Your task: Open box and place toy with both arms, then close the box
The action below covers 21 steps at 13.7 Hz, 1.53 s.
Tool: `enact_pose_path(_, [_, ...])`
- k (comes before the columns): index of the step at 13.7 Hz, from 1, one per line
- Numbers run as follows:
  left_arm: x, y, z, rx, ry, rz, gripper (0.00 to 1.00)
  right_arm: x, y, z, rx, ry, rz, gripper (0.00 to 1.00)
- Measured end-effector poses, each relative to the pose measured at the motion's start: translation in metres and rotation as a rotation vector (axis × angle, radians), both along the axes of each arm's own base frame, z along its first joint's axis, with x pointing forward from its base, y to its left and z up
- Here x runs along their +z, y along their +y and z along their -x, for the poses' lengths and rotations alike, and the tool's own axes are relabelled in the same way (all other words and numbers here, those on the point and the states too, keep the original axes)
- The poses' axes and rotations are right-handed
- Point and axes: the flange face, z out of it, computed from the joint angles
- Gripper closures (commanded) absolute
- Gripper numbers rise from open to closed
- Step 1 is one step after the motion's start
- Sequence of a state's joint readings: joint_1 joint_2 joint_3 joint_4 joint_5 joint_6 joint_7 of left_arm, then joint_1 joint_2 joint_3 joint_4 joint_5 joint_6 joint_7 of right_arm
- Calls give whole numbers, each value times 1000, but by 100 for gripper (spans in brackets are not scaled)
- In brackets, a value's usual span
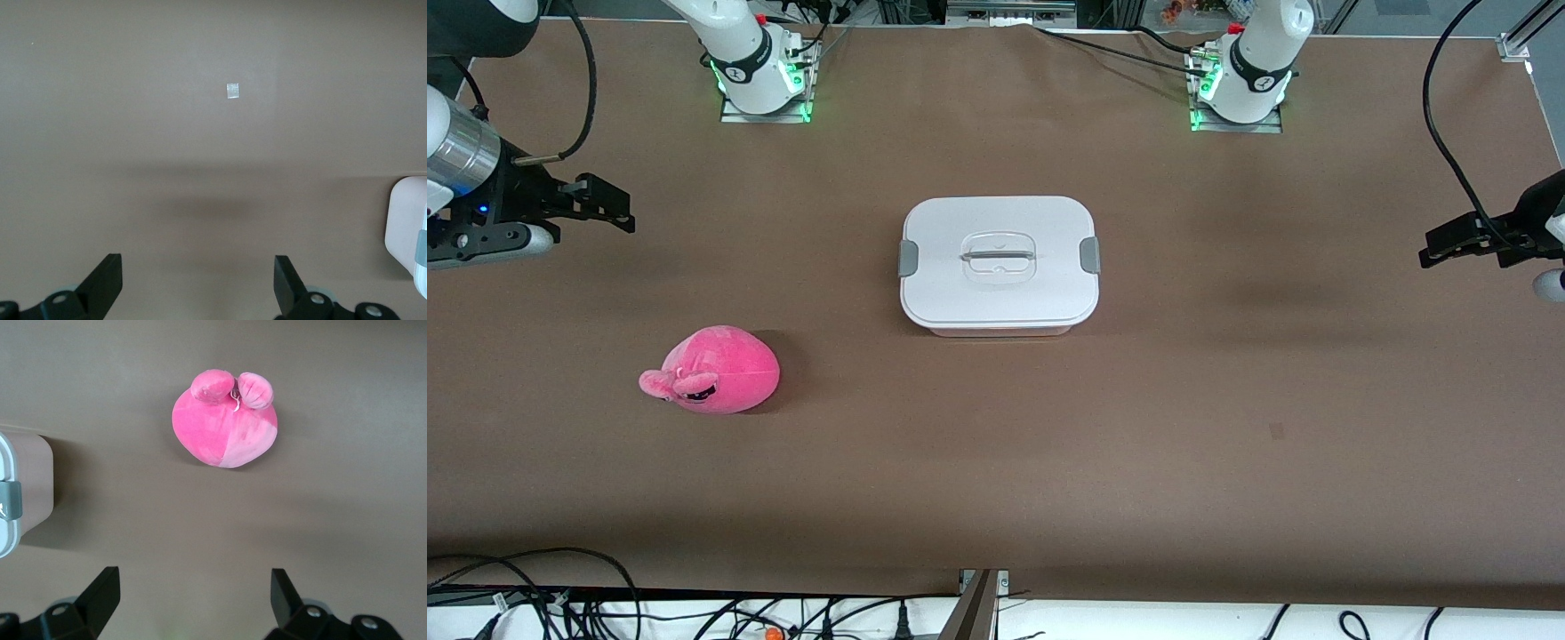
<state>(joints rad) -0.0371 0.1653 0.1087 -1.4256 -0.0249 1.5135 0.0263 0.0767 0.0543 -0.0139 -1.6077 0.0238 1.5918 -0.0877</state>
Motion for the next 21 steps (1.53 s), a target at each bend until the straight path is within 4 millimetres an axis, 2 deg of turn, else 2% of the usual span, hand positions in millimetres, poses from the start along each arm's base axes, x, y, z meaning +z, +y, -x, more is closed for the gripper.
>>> enact_pose_path(10, [-3, -3, -2, -6, 5, 0, 0, 0, 5, 0, 17, -2, 37, 0])
enact_pose_path(13, [-14, -21, -6, -36, 23, 0, 0, 0, 5, 0, 17, -2, 37, 0])
enact_pose_path(15, [-27, -52, -12, -87, 45, 2, 0, -2, 5, 0, 17, 1, 37, 0])
enact_pose_path(18, [-38, -132, -8, -217, 61, 1, 0, -15, 4, -5, 15, 2, 37, 0])
enact_pose_path(21, [-38, -219, 12, -361, 62, 13, 0, -60, 5, -23, 10, -24, 36, 0])
